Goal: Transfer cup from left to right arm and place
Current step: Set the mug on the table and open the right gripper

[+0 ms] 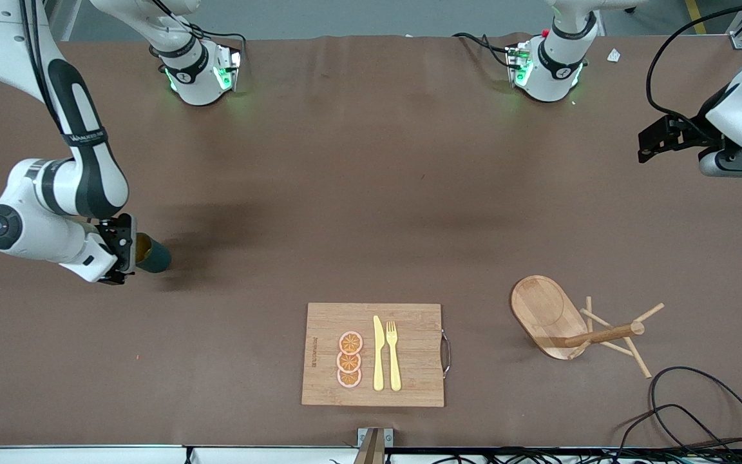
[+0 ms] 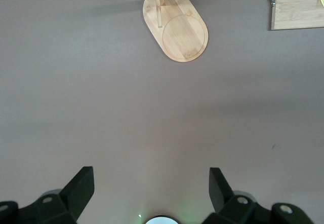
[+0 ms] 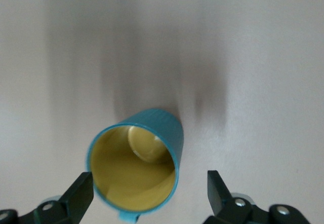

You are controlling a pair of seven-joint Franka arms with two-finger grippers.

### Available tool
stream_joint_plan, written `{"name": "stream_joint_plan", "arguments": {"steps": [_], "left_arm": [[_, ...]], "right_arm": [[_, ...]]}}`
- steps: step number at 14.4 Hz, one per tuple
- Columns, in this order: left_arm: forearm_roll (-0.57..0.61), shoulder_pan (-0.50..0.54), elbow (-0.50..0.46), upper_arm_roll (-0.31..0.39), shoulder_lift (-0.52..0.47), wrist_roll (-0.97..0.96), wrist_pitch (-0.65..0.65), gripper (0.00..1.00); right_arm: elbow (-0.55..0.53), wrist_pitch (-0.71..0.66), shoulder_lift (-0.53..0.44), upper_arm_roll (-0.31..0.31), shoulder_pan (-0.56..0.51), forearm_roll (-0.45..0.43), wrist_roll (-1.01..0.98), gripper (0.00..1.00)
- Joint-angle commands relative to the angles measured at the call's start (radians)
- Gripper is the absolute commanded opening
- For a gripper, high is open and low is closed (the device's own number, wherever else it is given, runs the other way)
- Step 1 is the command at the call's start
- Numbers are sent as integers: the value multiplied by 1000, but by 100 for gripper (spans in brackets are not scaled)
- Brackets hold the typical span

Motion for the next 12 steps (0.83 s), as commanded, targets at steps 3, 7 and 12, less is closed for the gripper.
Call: {"name": "stream_joint_plan", "arguments": {"steps": [3, 7, 12], "left_arm": [[13, -1, 16, -7, -2, -1, -18, 100], [13, 1, 14, -7, 0, -1, -17, 100], [11, -4, 16, -9, 1, -1, -15, 100]], "right_arm": [[157, -240, -30, 13, -1, -2, 406, 100], [232, -363, -86, 13, 59, -5, 828, 100], [371, -535, -88, 11, 61, -2, 1145, 100]]}}
